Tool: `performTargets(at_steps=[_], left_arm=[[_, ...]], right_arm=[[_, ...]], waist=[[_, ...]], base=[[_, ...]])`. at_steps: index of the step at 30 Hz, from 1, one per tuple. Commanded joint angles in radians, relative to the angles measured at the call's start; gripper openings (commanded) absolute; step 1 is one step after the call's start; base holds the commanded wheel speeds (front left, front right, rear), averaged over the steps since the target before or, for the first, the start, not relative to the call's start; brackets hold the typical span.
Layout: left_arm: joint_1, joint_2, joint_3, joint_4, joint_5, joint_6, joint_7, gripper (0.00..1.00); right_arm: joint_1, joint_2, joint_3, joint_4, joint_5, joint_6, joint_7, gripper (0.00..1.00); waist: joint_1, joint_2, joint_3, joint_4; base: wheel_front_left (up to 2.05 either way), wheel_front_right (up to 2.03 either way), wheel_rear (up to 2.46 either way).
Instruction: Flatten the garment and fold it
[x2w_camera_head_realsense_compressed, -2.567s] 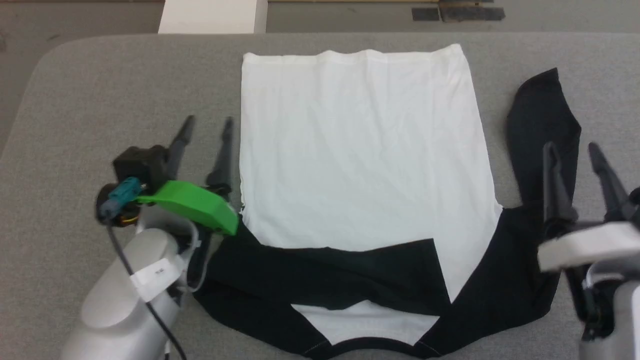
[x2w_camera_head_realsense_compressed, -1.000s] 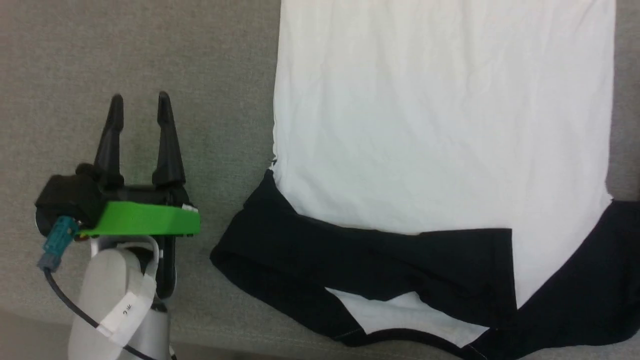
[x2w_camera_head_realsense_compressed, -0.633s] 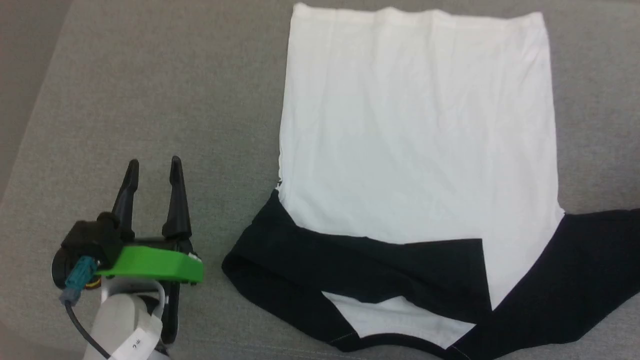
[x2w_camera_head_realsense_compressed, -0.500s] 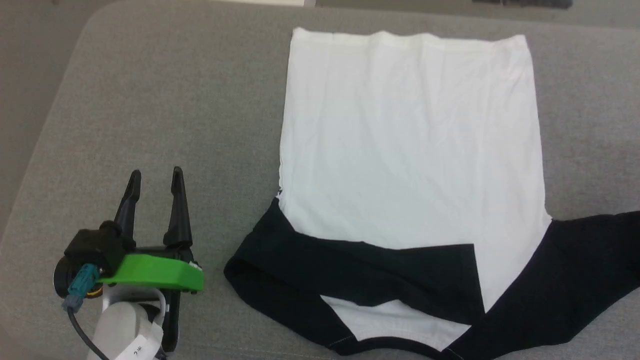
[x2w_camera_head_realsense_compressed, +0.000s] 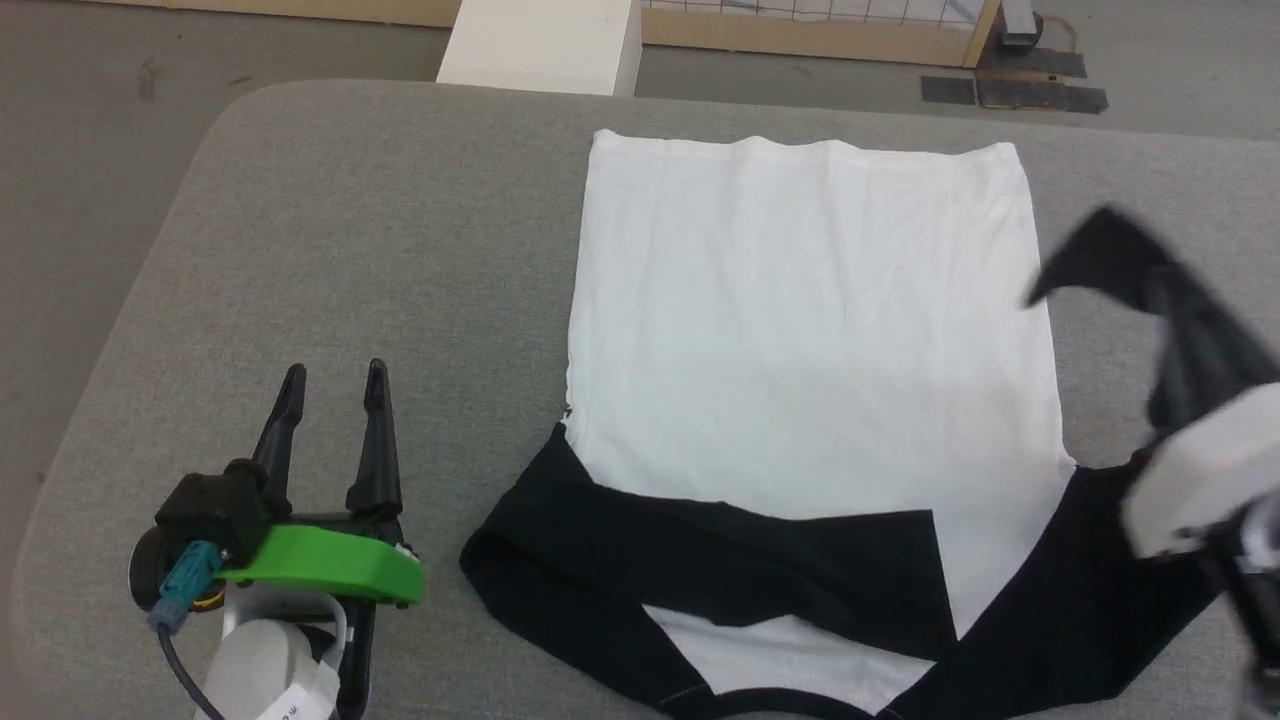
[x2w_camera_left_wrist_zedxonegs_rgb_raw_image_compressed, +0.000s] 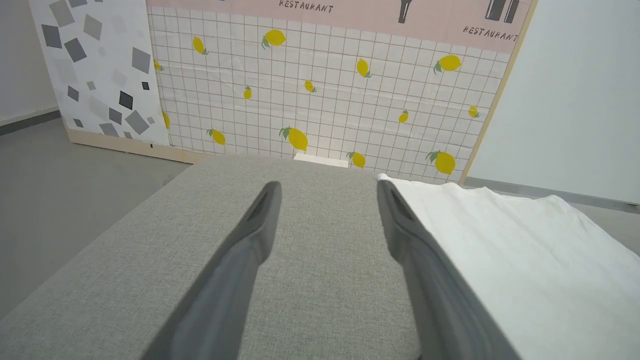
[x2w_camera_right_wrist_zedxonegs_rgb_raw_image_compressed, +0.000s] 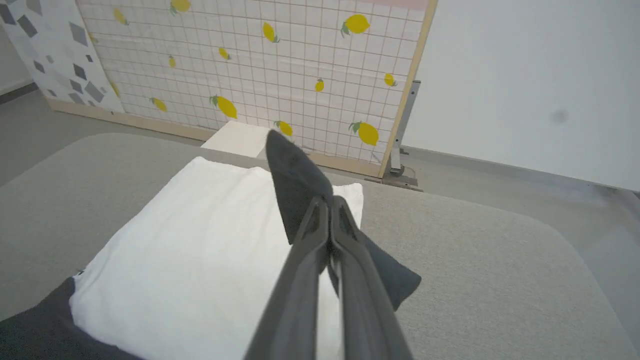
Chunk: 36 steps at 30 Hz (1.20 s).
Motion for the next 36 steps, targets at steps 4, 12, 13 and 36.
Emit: performTargets(at_steps=[4, 12, 13, 36], left_arm=[[0.004, -0.002, -0.005, 0.006, -0.008, -0.006, -0.005, 1.0], [-0.014, -0.011, -0.027, 0.019, -0.017, -0.009, -0.005, 1.0], [-0.015, -0.012, -0.029, 0.02, -0.018, -0.009, -0.005, 1.0], [-0.01, 0.009, -0.032, 0.044, -0.006, -0.013, -0.004, 1.0]], right_arm=[[-0.016, 0.027, 0.202, 0.112, -0.038, -0.001, -0.013, 0.0], [-0.049, 0.051, 0.506, 0.422, -0.032, -0.001, -0.074, 0.0], [-0.049, 0.052, 0.531, 0.452, -0.029, -0.001, -0.079, 0.0], [0.026, 0.062, 0.399, 0.421, 0.145, -0.001, -0.421, 1.0]], waist=[[0.0001, 0.0, 0.012, 0.006], [0.0001, 0.0, 0.034, 0.043], [0.0001, 0.0, 0.036, 0.046], [0.0001, 0.0, 0.015, -0.018]], base=[[0.0, 0.0, 0.0], [0.0, 0.0, 0.0], [0.0, 0.0, 0.0], [0.0, 0.0, 0.0]])
